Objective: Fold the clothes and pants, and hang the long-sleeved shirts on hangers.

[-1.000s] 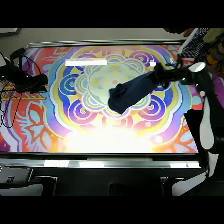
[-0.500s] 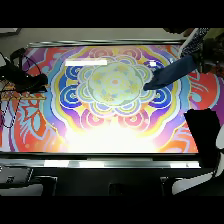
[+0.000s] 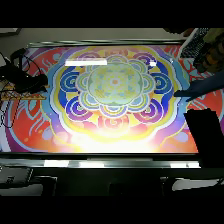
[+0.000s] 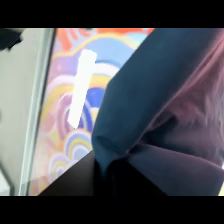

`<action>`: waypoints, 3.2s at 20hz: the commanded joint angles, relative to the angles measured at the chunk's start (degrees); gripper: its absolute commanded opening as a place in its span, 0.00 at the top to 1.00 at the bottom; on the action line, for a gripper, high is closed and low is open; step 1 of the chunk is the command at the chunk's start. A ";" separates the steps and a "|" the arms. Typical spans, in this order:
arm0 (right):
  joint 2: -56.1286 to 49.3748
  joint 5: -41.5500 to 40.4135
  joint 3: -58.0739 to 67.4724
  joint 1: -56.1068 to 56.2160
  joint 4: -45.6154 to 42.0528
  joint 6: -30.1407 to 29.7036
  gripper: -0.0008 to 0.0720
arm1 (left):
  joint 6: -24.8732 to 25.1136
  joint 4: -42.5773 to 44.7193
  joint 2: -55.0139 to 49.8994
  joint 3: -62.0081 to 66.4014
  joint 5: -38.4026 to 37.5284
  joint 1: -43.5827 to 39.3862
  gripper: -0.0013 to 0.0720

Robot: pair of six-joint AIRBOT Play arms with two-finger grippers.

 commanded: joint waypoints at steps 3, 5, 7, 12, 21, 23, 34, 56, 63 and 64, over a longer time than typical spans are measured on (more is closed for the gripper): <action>3.63 14.36 0.07 -5.44 -6.95 4.17 0.94 | 0.00 0.00 0.04 0.00 -0.17 0.02 0.96; 4.02 19.26 0.07 -5.55 -9.38 4.20 0.94 | 0.00 0.00 0.04 0.00 -0.17 0.02 0.96; 4.04 24.22 0.07 -5.55 -10.54 3.93 0.94 | 0.00 0.00 0.04 0.00 -0.17 0.02 0.96; 4.04 33.42 0.02 -5.55 -14.27 -1.95 0.94 | 0.00 0.00 0.04 0.00 -0.15 0.02 0.96; 9.75 35.78 -16.72 -5.55 -29.35 -15.61 0.94 | 0.00 0.00 0.04 -0.02 -0.15 0.02 0.96; 11.43 34.23 -23.39 -5.66 -30.49 -15.98 0.94 | 0.00 0.00 0.04 -0.02 -0.15 0.02 0.96; 12.92 31.71 -37.94 -5.84 -43.78 -17.86 0.94 | 0.00 0.00 0.02 -0.02 -0.13 0.02 0.96; 13.46 26.62 -43.39 -5.77 -51.60 -14.64 0.34 | 0.02 0.02 0.02 -0.02 -0.07 0.02 0.96; 17.55 2.64 -24.17 9.60 -15.80 -26.80 0.54 | 4.76 0.02 1.01 -0.07 -0.76 -0.13 0.96; 17.62 3.19 -23.37 14.69 -14.12 -28.52 0.66 | 5.01 0.02 1.53 -0.15 -0.74 -0.44 0.96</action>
